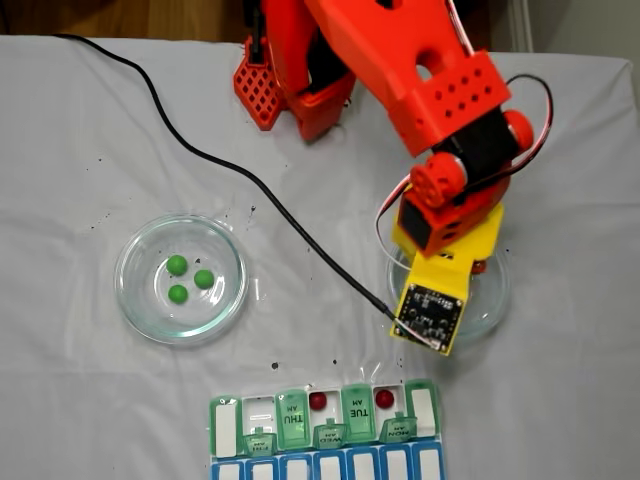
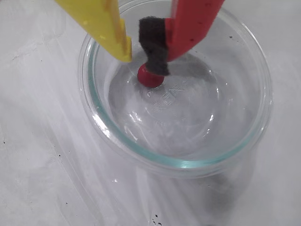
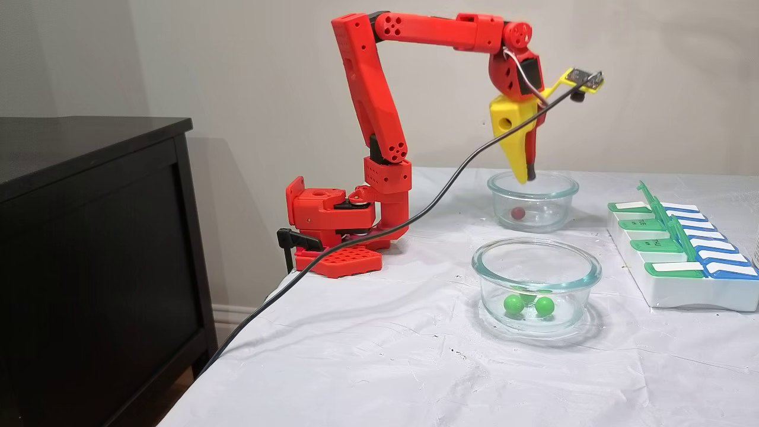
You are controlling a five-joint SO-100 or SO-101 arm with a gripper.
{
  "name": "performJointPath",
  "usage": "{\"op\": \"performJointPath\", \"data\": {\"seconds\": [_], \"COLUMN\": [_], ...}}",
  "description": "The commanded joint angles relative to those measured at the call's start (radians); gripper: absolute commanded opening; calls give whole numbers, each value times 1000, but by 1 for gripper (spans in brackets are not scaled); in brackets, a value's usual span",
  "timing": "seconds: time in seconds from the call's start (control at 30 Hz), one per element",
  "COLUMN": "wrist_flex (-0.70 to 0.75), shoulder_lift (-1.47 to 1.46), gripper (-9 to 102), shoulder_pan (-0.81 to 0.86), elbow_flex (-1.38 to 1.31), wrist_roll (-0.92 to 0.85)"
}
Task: Sort medicines into box.
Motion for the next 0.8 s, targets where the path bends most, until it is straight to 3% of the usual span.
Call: {"op": "performJointPath", "data": {"seconds": [0.0, 0.37, 0.77], "wrist_flex": [-18, 77, 38], "shoulder_lift": [-21, -75, -147], "gripper": [15, 19, 21], "shoulder_pan": [-3, -37, -57], "elbow_flex": [-26, -57, -43], "wrist_roll": [15, 66, 81]}}
